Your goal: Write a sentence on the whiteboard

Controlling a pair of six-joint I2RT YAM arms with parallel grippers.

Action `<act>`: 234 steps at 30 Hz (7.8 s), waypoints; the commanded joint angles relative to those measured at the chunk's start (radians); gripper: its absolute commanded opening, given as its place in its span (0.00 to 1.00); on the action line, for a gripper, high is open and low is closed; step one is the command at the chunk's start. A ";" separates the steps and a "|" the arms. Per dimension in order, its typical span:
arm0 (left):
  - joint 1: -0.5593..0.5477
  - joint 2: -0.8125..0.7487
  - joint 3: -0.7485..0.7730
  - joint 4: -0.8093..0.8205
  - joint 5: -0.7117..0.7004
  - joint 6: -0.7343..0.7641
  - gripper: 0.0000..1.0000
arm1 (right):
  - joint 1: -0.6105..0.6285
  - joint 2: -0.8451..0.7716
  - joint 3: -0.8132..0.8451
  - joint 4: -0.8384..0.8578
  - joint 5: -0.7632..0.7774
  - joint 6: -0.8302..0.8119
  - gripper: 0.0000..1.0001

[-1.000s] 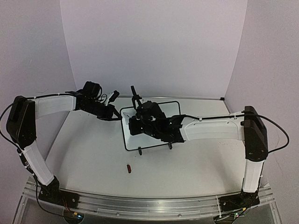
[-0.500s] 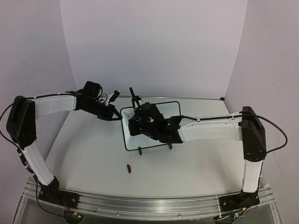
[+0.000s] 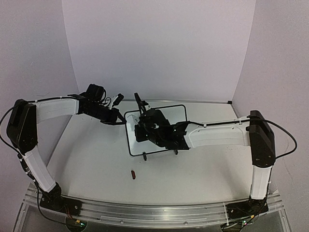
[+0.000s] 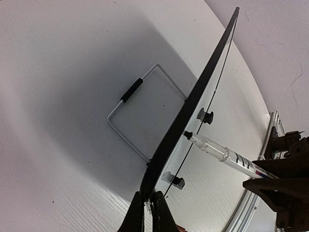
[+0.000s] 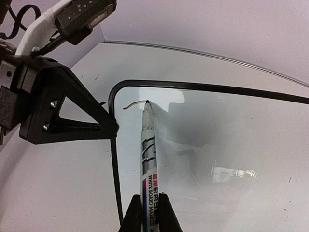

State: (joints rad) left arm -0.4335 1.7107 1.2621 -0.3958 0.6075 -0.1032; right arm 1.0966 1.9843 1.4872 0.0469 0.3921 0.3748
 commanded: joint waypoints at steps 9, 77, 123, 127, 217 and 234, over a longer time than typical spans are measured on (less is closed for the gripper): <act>-0.015 -0.003 0.031 -0.038 -0.019 0.028 0.00 | 0.003 -0.128 -0.088 0.112 -0.066 -0.060 0.00; -0.014 -0.003 0.040 -0.046 -0.026 0.025 0.00 | 0.014 -0.058 -0.083 -0.033 -0.068 -0.008 0.00; -0.015 -0.008 0.039 -0.048 -0.029 0.026 0.00 | -0.010 -0.111 -0.160 0.115 -0.075 0.007 0.00; -0.015 -0.008 0.039 -0.048 -0.029 0.026 0.00 | -0.015 -0.100 -0.154 0.111 -0.087 0.010 0.00; -0.015 0.000 0.045 -0.052 -0.029 0.028 0.00 | -0.028 -0.069 -0.097 0.039 -0.081 -0.043 0.00; -0.015 0.001 0.045 -0.053 -0.037 0.026 0.00 | -0.027 -0.138 -0.163 0.099 -0.079 -0.039 0.00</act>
State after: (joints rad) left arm -0.4397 1.7107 1.2751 -0.4210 0.5917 -0.1024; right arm 1.0718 1.8576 1.3067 0.1192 0.2985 0.3412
